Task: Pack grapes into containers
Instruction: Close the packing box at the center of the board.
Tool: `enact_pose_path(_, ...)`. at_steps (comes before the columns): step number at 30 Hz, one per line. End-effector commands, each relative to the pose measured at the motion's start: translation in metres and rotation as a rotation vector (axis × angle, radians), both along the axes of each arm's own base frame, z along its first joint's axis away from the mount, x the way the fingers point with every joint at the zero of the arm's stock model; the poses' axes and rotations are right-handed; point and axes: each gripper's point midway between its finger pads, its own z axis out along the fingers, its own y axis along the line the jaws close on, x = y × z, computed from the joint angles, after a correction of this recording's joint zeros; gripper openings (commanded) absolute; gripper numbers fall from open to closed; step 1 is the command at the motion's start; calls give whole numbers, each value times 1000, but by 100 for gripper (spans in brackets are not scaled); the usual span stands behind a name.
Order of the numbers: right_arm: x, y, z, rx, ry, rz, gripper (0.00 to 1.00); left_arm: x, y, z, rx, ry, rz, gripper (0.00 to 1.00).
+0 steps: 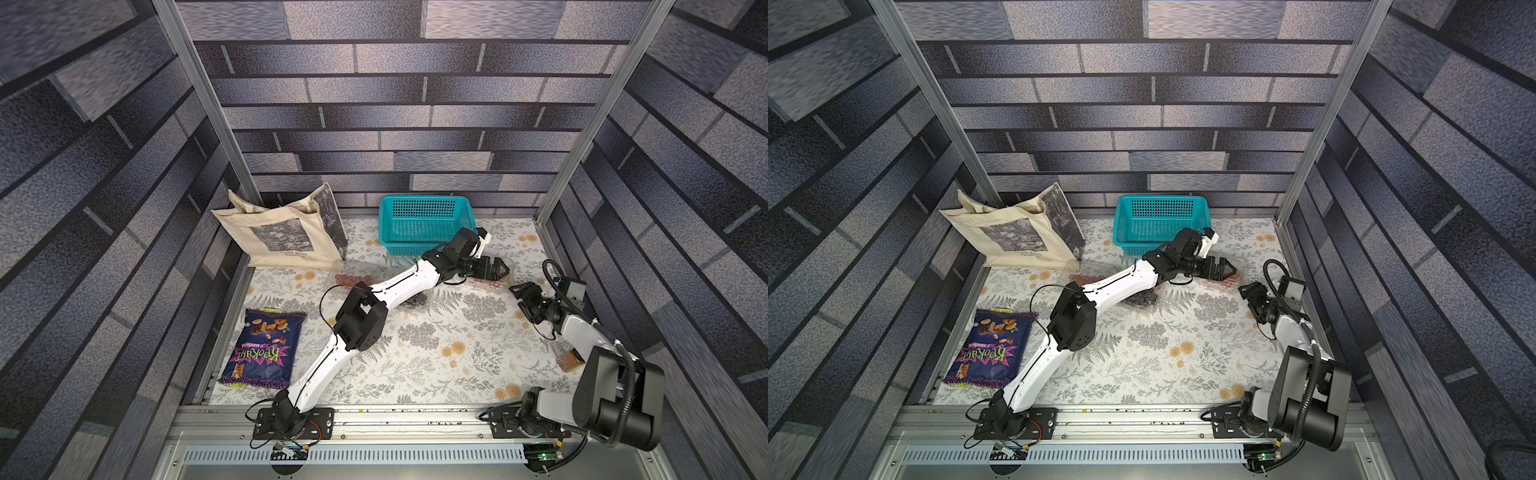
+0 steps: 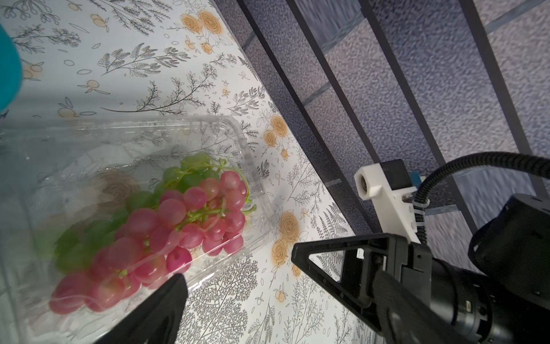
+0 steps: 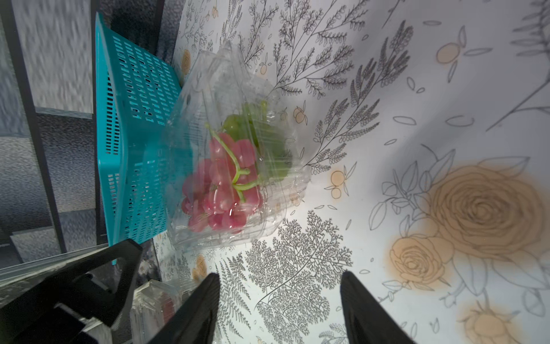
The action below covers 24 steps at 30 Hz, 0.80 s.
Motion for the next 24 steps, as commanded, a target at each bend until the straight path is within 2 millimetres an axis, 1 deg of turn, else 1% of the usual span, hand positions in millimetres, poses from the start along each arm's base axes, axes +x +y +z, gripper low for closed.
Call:
enact_pose_path(1, 10, 0, 5, 16, -58, 7, 59, 3, -2, -3, -1, 25, 1, 100)
enact_pose_path(3, 13, -2, 4, 17, -63, 2, 53, 7, -1, -9, 0, 41, 11, 100)
enact_pose_path(5, 17, -3, 2, 24, -68, 2, 49, 10, -1, -14, 0, 52, 17, 100)
enact_pose_path(8, 22, -3, -4, 39, -68, 2, 45, 15, -2, -21, 0, 68, 26, 100)
enact_pose_path(10, 25, -3, -4, 47, -76, -1, 42, 18, -2, -23, -4, 73, 30, 100)
enact_pose_path(16, 30, -5, -6, 48, -79, -2, 39, 23, -3, -32, -1, 90, 32, 100)
enact_pose_path(20, 35, -6, -9, 59, -85, -9, 31, 24, -3, -36, -2, 99, 31, 100)
enact_pose_path(24, 37, -6, -11, 69, -92, -12, 28, 27, -1, -38, -3, 106, 34, 100)
